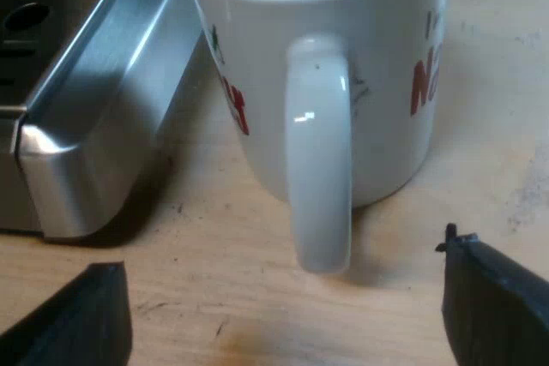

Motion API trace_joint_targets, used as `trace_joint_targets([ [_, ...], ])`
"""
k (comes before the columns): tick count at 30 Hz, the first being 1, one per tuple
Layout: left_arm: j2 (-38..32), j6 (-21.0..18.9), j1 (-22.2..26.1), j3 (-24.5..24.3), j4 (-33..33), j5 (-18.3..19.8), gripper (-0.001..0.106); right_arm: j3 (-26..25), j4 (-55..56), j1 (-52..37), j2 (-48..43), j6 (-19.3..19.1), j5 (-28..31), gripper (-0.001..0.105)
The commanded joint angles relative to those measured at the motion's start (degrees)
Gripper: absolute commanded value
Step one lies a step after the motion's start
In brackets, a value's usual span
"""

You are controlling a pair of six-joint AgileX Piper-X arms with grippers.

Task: Place mug into machine

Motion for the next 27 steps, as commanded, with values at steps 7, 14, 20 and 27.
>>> trace_joint_targets([
  [7, -0.17, -1.76, -0.21, -0.11, -1.12, -0.57, 0.081, -0.75, -7.76, 3.29, 4.78, 0.65, 6.24, 0.079],
  [14, -0.17, -1.75, -0.21, -0.11, -1.12, -0.57, 0.081, -3.17, -7.77, 3.29, 7.45, 1.33, 6.67, 0.079],
  [20, -0.17, -1.75, -0.21, -0.11, -1.12, -0.57, 0.081, -5.9, -7.05, 3.29, 9.87, 2.83, 7.57, 0.079],
  [27, -0.17, -1.75, -0.21, -0.11, -1.12, -0.57, 0.081, -7.1, -5.23, 3.29, 10.29, 2.83, 9.54, 0.058],
])
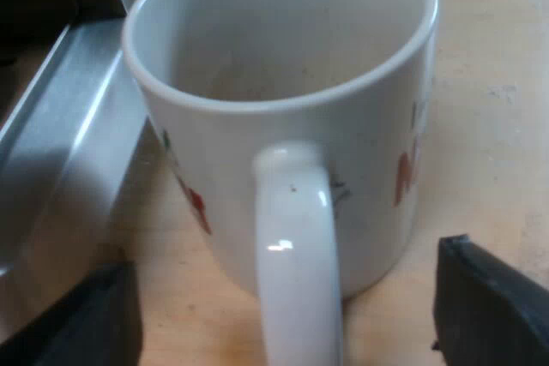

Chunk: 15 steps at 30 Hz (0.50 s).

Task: Place mug into machine

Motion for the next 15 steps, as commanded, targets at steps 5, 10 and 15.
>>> trace_joint_targets([
  [5, -0.17, -1.05, -0.21, -0.11, -1.14, -0.57, 0.081, -0.67, -0.02, 0.15, -0.07, -0.16, 4.14, 0.021],
  [10, 0.2, -1.05, -0.21, -0.11, -1.14, -0.57, 0.081, -0.67, -0.02, 0.15, -0.07, -0.73, 4.14, 0.0],
  [15, 0.19, -1.05, -0.21, -0.11, -1.14, -0.57, 0.081, -0.67, -0.02, 0.15, -0.41, -1.29, 3.68, 0.0],
])
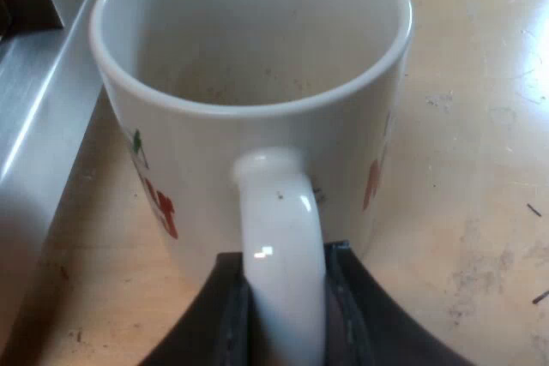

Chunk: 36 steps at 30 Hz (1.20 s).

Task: Place mug into machine

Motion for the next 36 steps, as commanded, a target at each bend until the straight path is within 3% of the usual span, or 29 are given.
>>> trace_joint_targets([
  [1, 0.19, -0.88, -0.21, -0.11, -1.14, -0.57, 0.081, -0.39, -0.12, 0.15, -0.64, -0.83, -0.73, 0.0],
  [11, 0.19, -1.11, -0.21, -0.11, -1.14, -0.38, 0.081, -0.27, 11.95, 0.15, -13.25, -2.76, -0.73, 0.0],
  [16, -0.08, -4.6, -0.21, -0.11, -1.14, 1.14, 0.081, -0.28, 19.45, 0.15, -22.21, -4.17, -0.73, 0.0],
  [23, -4.82, -5.0, -3.08, -0.11, -1.21, 0.69, 0.081, -0.28, 30.66, 0.15, -35.17, -5.27, -1.33, 0.0],
  [27, -8.65, -5.0, -6.67, -0.11, -1.21, -3.44, 0.081, -0.28, 37.2, 0.15, -42.48, -7.83, -3.34, 0.0],
  [31, -11.51, -5.0, -9.5, -0.11, -0.34, -7.81, 0.081, -0.28, 43.18, 0.15, -48.62, -7.84, -4.8, 0.0],
  [33, -13.55, -5.0, -11.04, -0.11, 1.69, -11.95, 0.081, -0.28, 46.54, 0.15, -52.99, -7.84, -8.23, 0.0],
  [36, -16.02, -5.0, -12.24, -0.11, 6.01, -15.2, 0.081, -0.28, 50.29, 0.15, -57.77, -7.84, -11.04, 0.0],
])
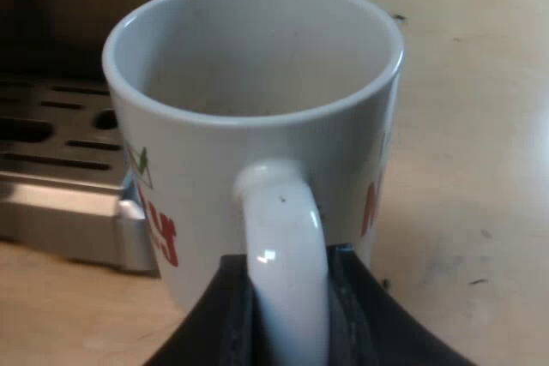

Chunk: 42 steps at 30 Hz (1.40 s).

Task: Place mug into machine

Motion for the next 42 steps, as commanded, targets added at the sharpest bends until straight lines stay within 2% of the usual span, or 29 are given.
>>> trace_joint_targets([
  [1, -2.15, -0.91, -0.62, -0.11, 3.22, -2.87, 0.081, -0.61, 0.44, 0.15, -4.26, -0.75, -2.64, 0.0],
  [5, -6.76, -0.91, -0.73, -0.11, 10.92, -6.15, 0.081, -0.61, 3.58, 0.15, -9.32, -0.75, -6.57, 0.0],
  [9, -11.25, -1.33, -0.73, -0.11, 15.64, -6.96, 0.081, -0.61, 6.18, 0.15, -11.9, -0.75, -9.73, 0.0],
  [18, -14.0, -1.93, -0.73, 0.0, 20.85, -14.93, 0.081, -0.61, 6.43, 0.15, -11.95, -0.75, -14.59, 0.0],
  [20, -14.0, -2.25, -0.73, 0.53, 20.83, -16.11, 0.081, -0.61, 6.43, 0.15, -11.95, -0.75, -14.73, 0.0],
  [26, -14.0, -7.59, -0.73, 4.04, 18.47, -15.96, 0.081, -0.61, 4.64, 0.15, -11.95, -0.87, -16.94, 0.0],
  [30, -14.0, -7.67, -0.73, 5.97, 16.19, -15.98, 0.081, -0.61, 4.14, 0.15, -11.61, -3.8, -18.08, 0.0],
  [33, -14.0, -7.3, -0.73, 6.61, 14.23, -16.12, 0.081, -0.61, 3.87, 0.15, -11.62, -4.08, -18.08, 0.0],
  [38, -14.0, -6.39, -0.73, 7.83, 10.71, -18.67, 0.081, -0.61, 3.8, 0.4, -11.62, -4.61, -18.08, 0.0],
  [42, -14.0, -5.03, -0.5, 7.95, 10.38, -18.65, 0.081, -0.61, 3.8, 4.05, -10.52, -7.21, -17.83, 0.0],
])
